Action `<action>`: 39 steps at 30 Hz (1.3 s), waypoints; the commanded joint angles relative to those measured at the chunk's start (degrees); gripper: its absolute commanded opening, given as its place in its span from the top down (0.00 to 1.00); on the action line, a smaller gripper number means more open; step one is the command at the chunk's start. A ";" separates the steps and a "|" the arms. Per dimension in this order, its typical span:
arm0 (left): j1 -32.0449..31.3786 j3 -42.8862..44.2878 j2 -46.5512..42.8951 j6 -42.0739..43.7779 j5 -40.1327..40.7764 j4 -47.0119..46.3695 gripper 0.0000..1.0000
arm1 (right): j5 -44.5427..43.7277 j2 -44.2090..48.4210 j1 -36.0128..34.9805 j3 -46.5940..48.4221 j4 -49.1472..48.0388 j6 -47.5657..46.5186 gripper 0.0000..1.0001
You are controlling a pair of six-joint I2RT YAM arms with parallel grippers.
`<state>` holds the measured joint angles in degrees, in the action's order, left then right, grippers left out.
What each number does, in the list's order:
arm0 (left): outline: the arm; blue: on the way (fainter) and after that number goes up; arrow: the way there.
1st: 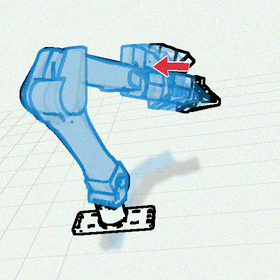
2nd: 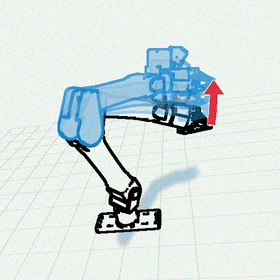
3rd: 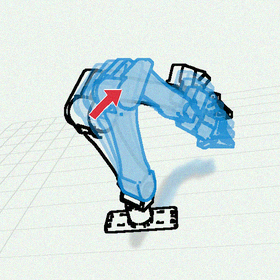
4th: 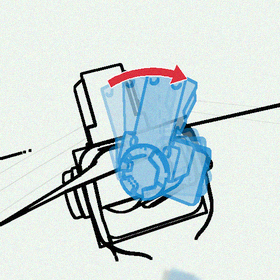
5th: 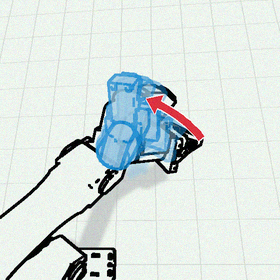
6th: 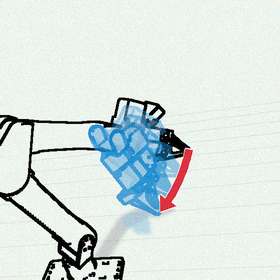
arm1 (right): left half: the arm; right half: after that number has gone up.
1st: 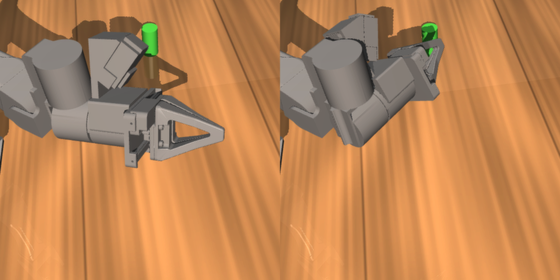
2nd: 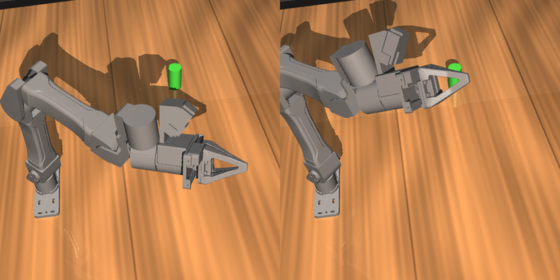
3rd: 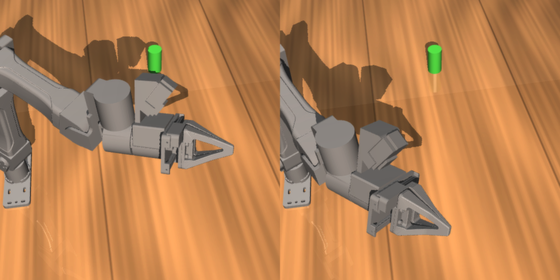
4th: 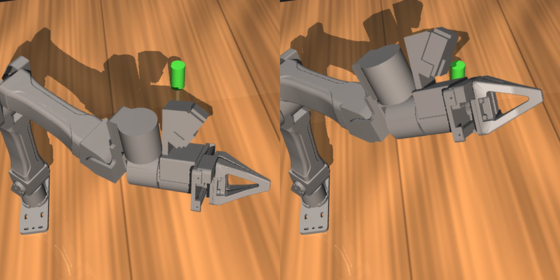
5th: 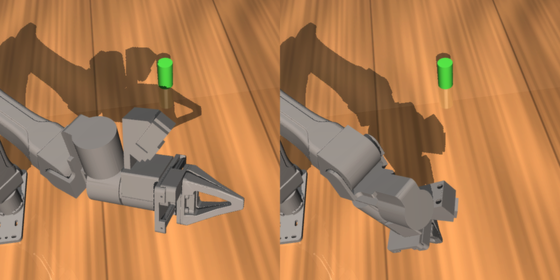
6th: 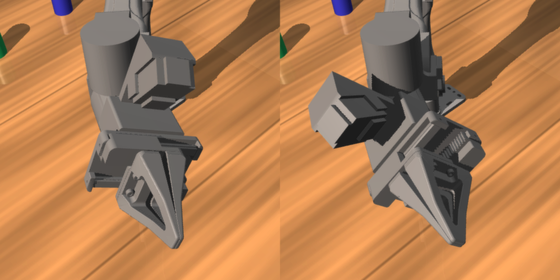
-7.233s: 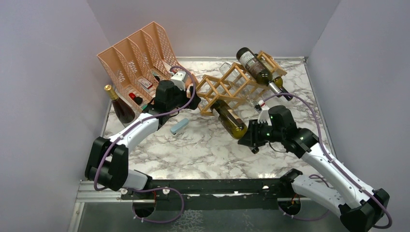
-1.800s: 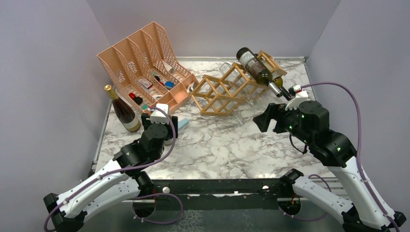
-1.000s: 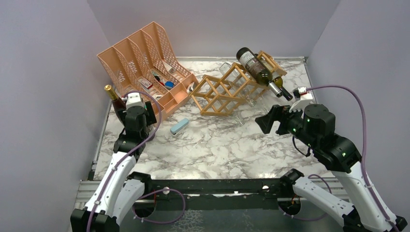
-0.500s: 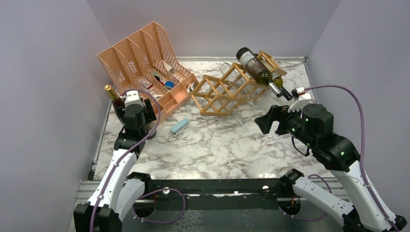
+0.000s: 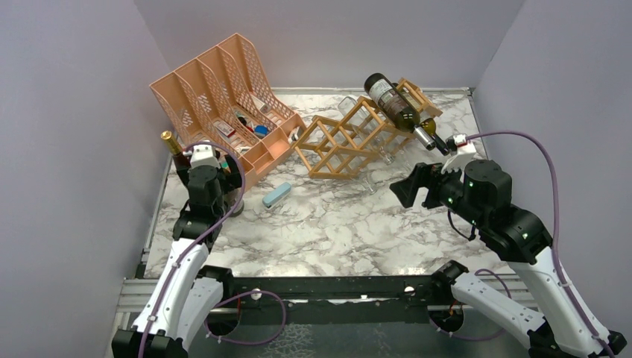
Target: Take the wine bottle off the wine rack
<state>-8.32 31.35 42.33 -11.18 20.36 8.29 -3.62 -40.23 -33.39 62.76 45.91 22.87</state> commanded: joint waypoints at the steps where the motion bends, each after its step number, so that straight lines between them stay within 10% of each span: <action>1: 0.14 2.62 -1.53 0.18 -2.77 -0.42 0.01 | 1.41 0.45 -0.10 0.02 -1.82 -0.17 0.00; 20: 0.14 15.81 -5.88 -0.32 -6.71 13.99 0.01 | 3.08 -1.71 -0.10 -1.18 -3.28 -1.37 0.00; 39: -5.47 33.80 10.35 5.08 -42.10 3.11 0.05 | 3.11 -9.68 -0.06 -1.12 -7.25 -1.06 0.00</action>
<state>-12.91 63.09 47.64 -3.68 -11.46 17.37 -0.82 -48.51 -33.39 58.57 40.60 22.44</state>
